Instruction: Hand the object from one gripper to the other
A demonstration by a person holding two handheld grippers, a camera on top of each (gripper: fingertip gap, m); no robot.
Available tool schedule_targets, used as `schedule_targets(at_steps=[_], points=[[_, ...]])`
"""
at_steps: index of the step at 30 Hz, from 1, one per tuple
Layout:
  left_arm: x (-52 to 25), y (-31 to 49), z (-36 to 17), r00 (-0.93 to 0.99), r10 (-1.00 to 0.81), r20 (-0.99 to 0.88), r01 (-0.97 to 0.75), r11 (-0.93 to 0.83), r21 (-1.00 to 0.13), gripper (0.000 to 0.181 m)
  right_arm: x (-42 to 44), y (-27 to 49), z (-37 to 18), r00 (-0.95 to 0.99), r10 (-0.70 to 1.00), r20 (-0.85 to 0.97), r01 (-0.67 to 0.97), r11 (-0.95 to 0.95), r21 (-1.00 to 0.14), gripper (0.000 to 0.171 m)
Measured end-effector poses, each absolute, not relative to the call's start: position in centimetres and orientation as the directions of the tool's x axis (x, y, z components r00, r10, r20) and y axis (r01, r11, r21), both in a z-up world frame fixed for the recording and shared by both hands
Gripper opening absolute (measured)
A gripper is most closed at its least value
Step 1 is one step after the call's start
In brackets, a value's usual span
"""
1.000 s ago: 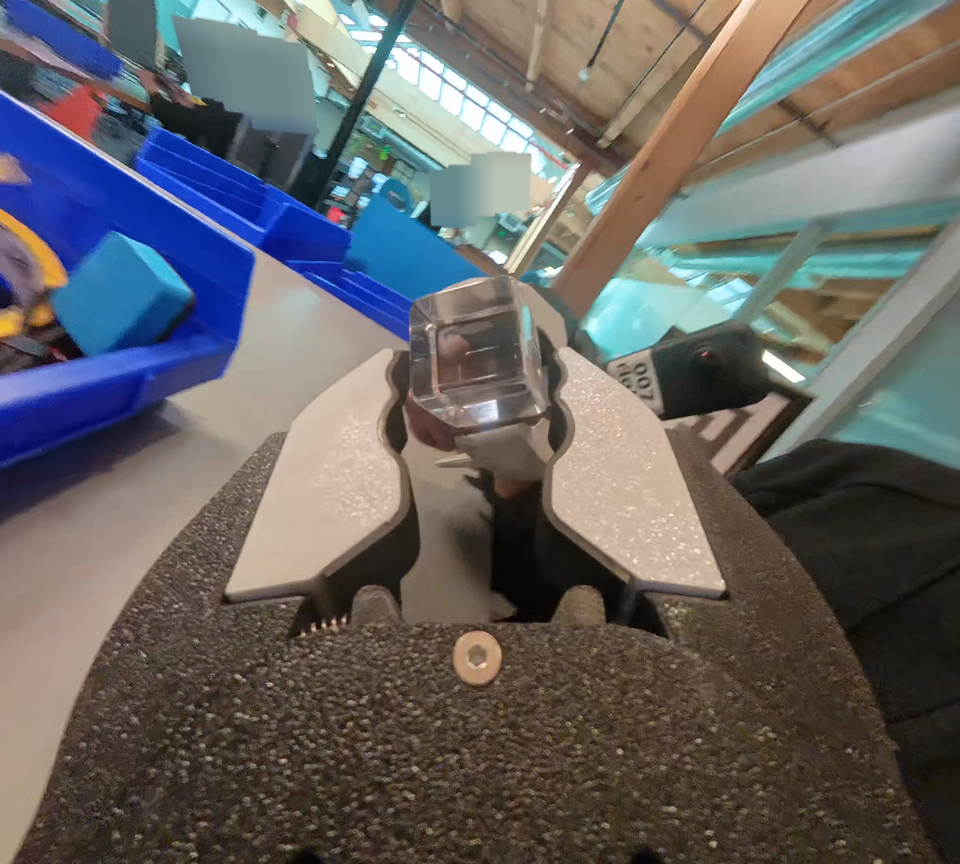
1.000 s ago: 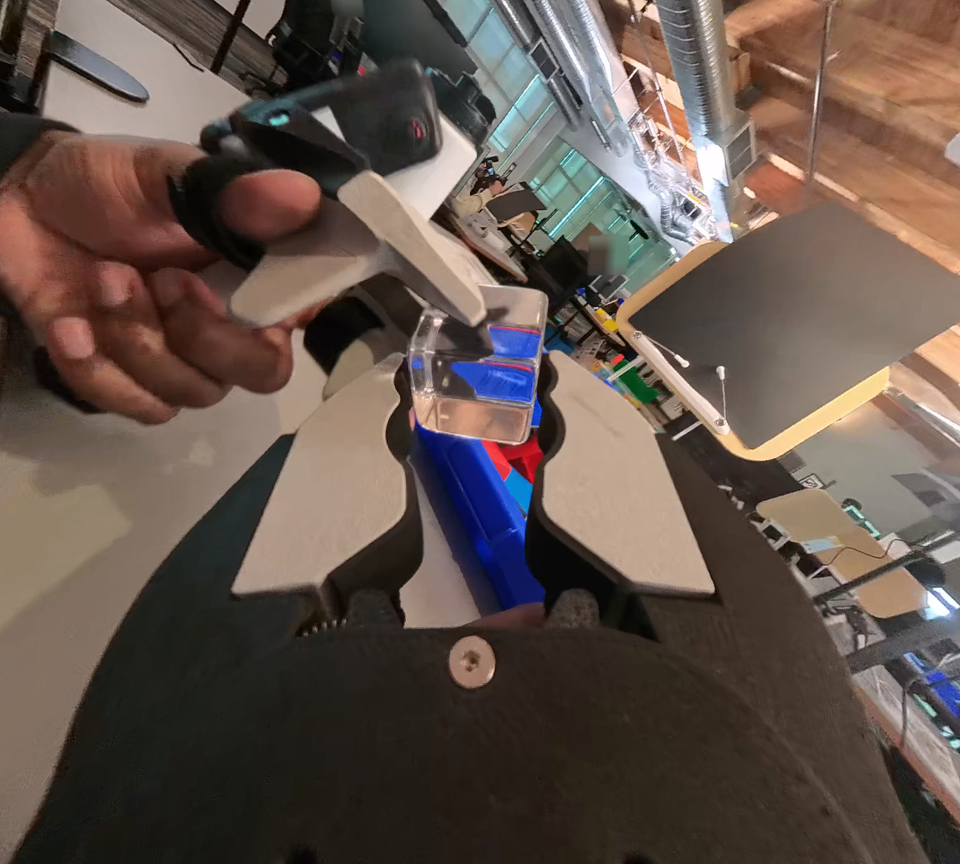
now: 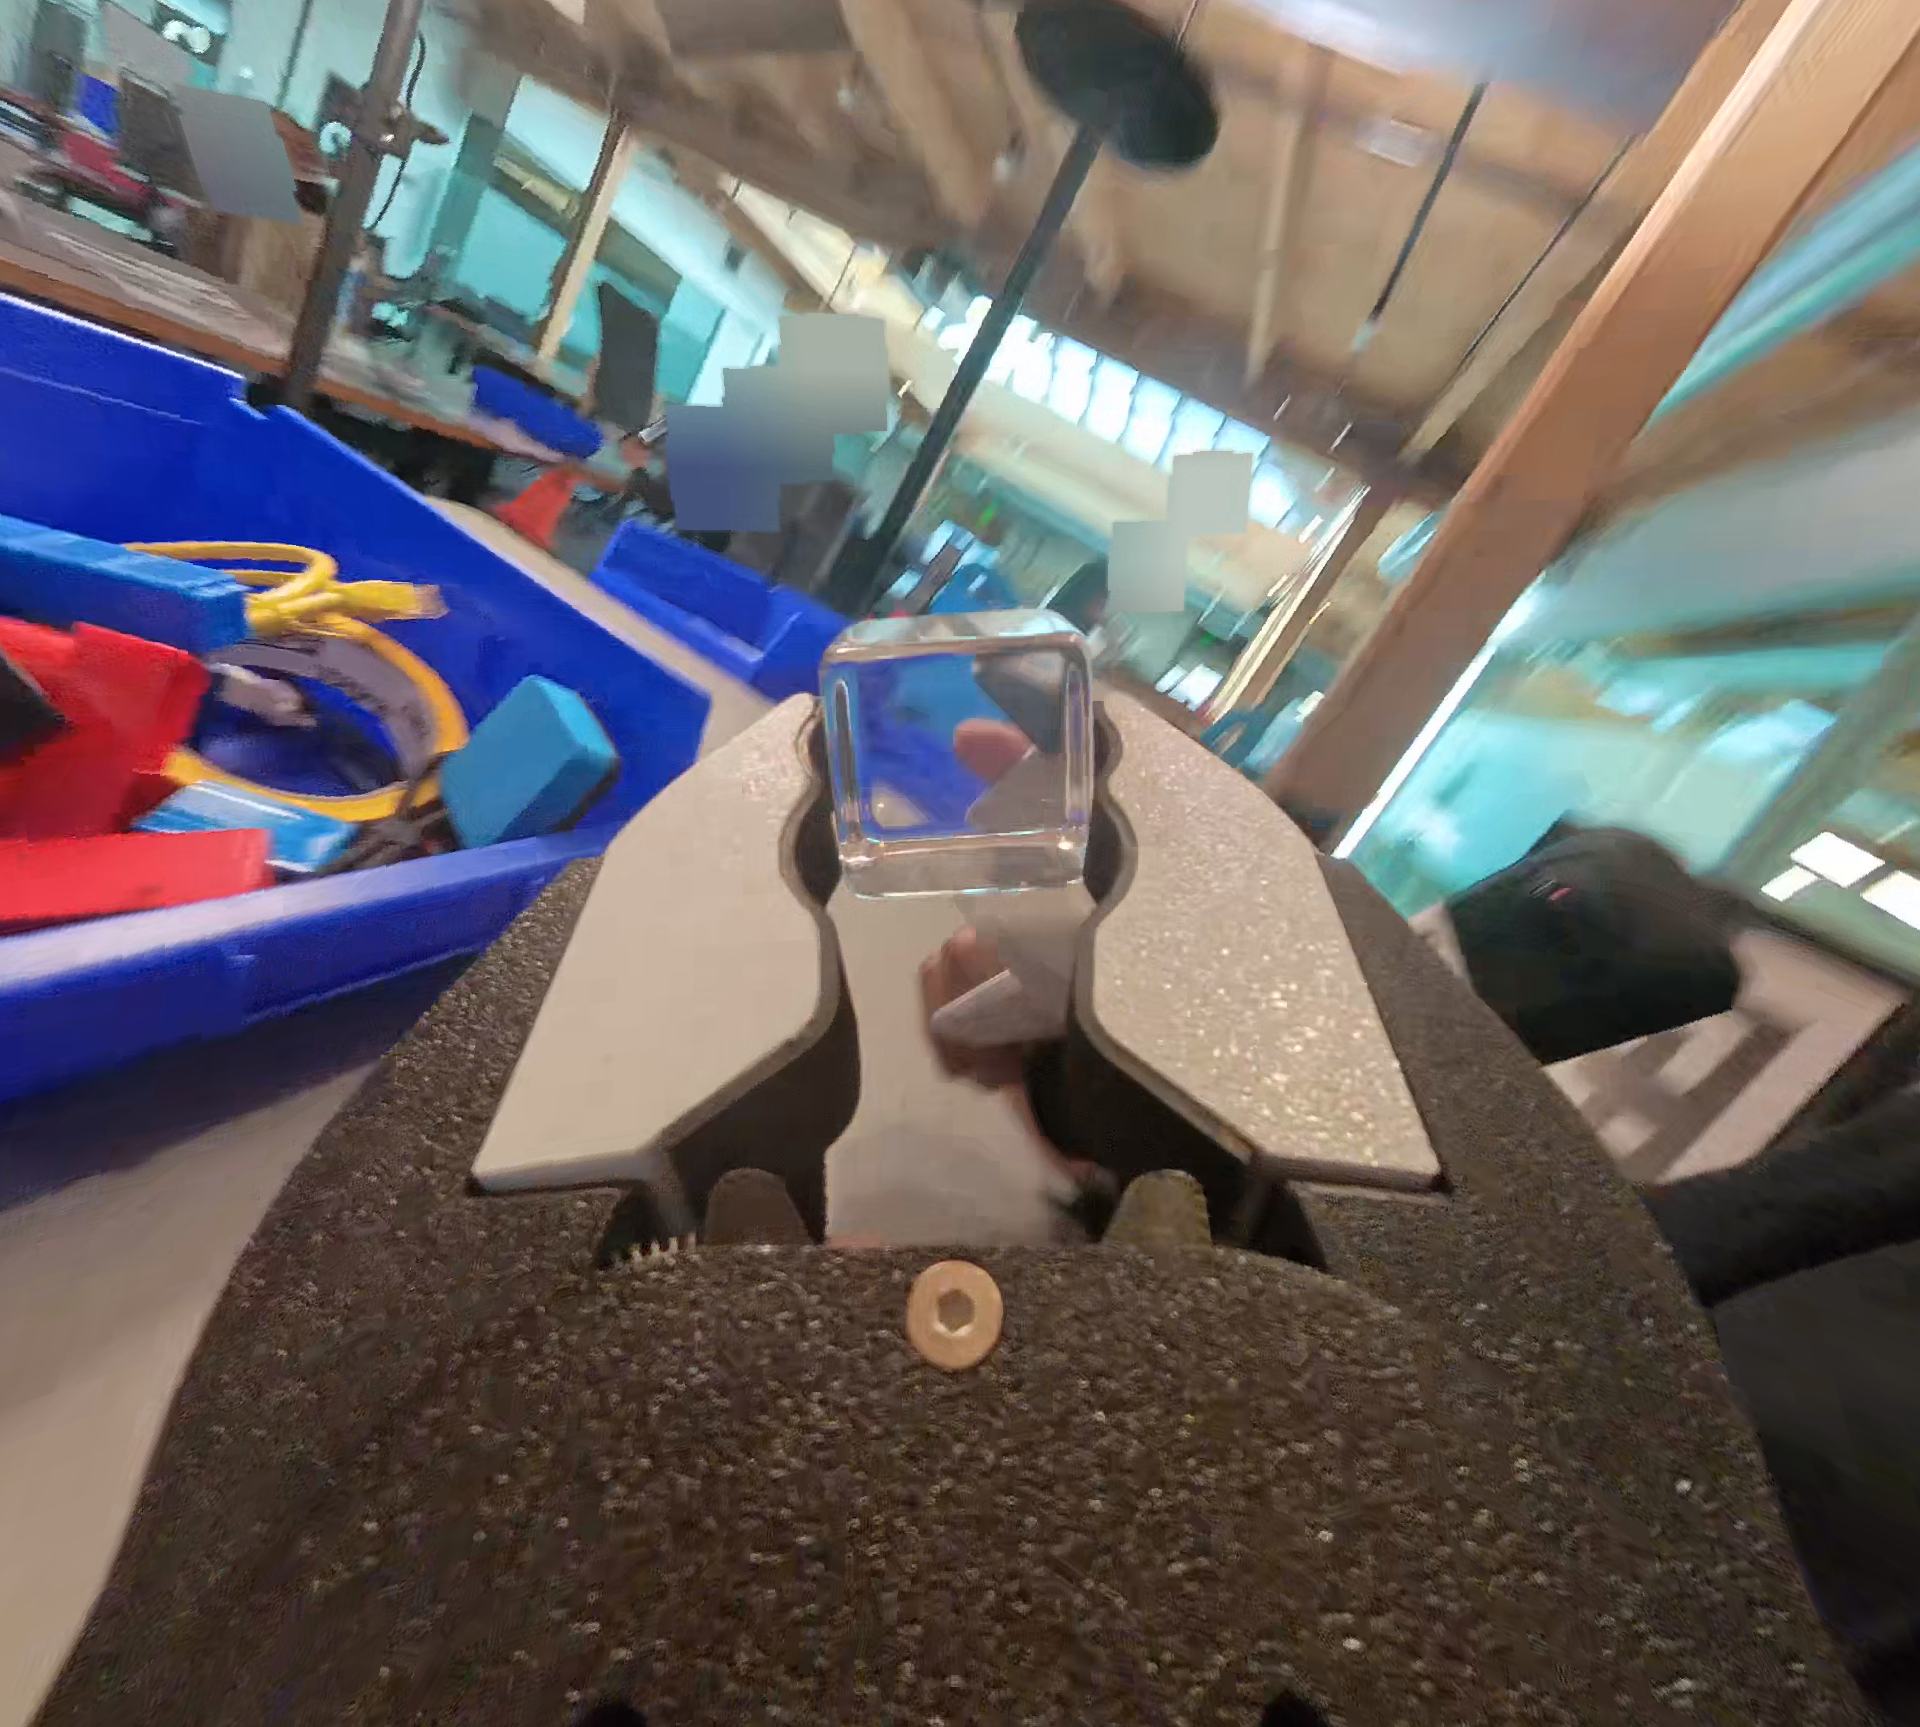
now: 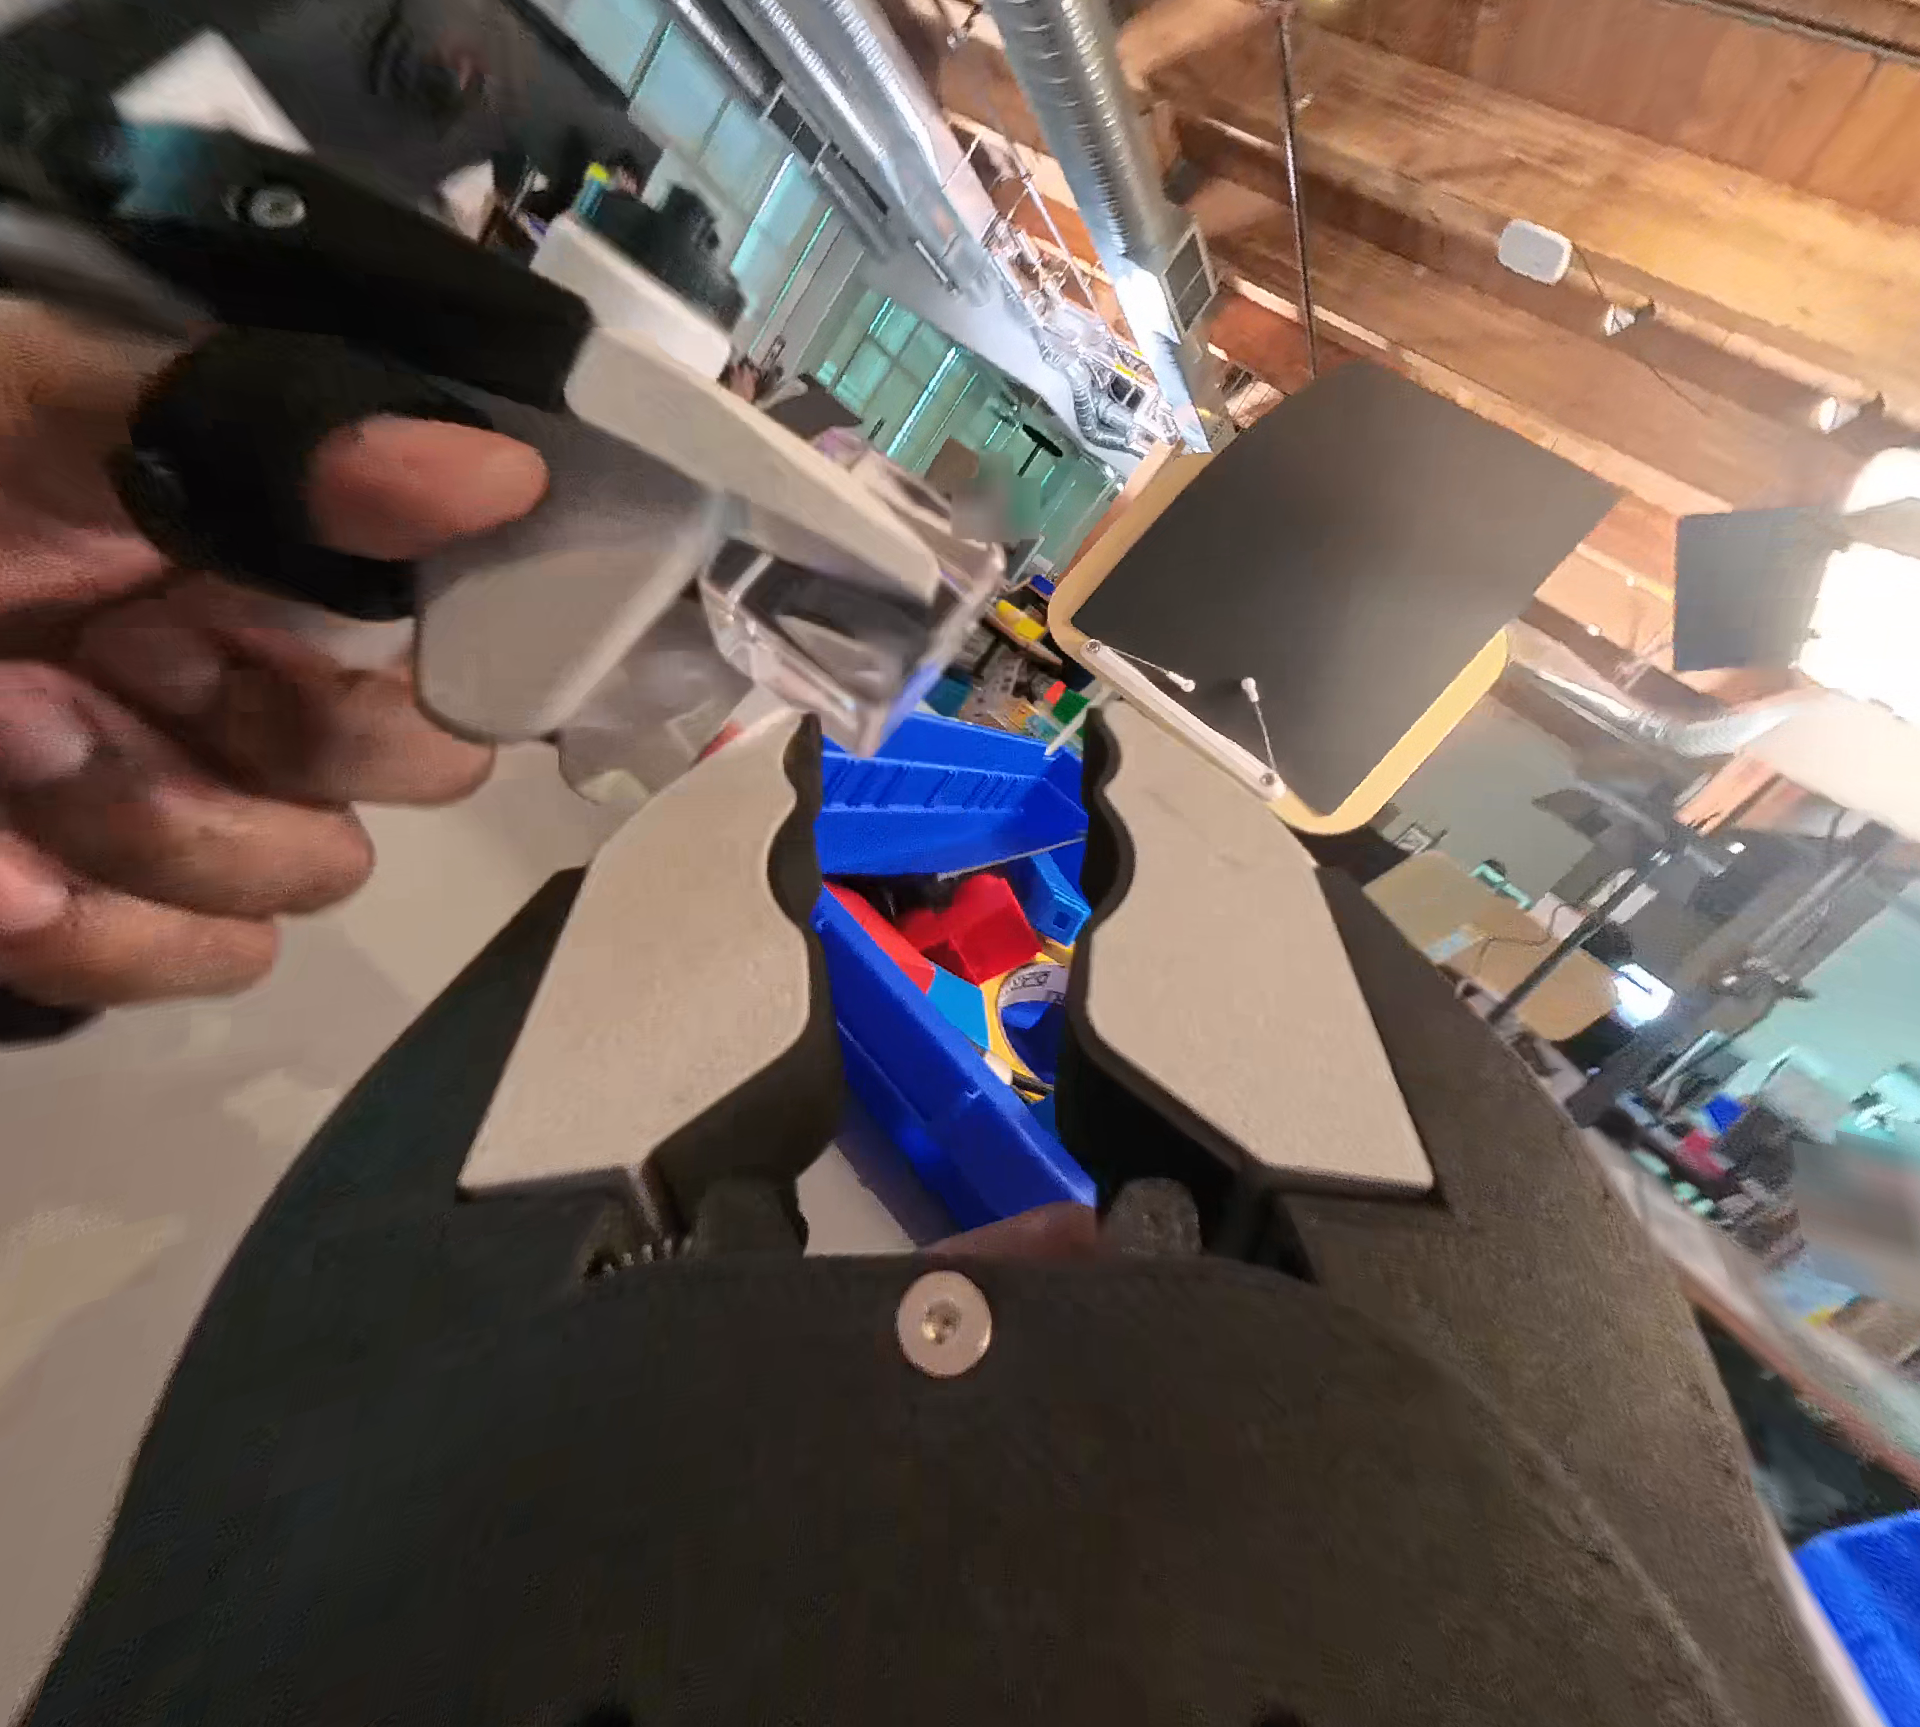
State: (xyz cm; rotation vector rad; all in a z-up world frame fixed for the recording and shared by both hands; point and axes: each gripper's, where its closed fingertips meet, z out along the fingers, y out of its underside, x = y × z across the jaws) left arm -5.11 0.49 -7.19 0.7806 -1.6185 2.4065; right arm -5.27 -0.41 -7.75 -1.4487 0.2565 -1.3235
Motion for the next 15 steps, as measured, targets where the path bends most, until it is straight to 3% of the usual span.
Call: schedule_targets(at_steps=[3, 6, 11, 15], points=[[-4.7, 1.7, -5.9, -0.744, 0.130, 0.655, -0.587, -0.595, -0.549, 0.046, -5.3, 0.0, -8.0, 0.404, -0.754, 0.517, 0.453, -0.326, -0.830, 0.048], [-4.4, 1.5, -6.3, -0.616, 0.328, 0.717, -0.720, -0.604, -0.343, 0.046, -5.5, 0.6, -8.2, 0.394, -0.745, 0.538, 0.467, -0.342, -0.816, 0.052], [-5.5, -0.3, -7.0, -0.609, 0.334, 0.719, -0.728, -0.595, -0.341, 0.046, -6.1, 1.5, -8.5, 0.362, -0.715, 0.598, 0.494, -0.396, -0.774, 0.052], [-6.0, -0.8, -7.0, -0.644, 0.287, 0.710, -0.714, -0.560, -0.421, 0.046, -6.3, 1.6, -8.4, 0.336, -0.707, 0.623, 0.503, -0.424, -0.753, 0.058]])
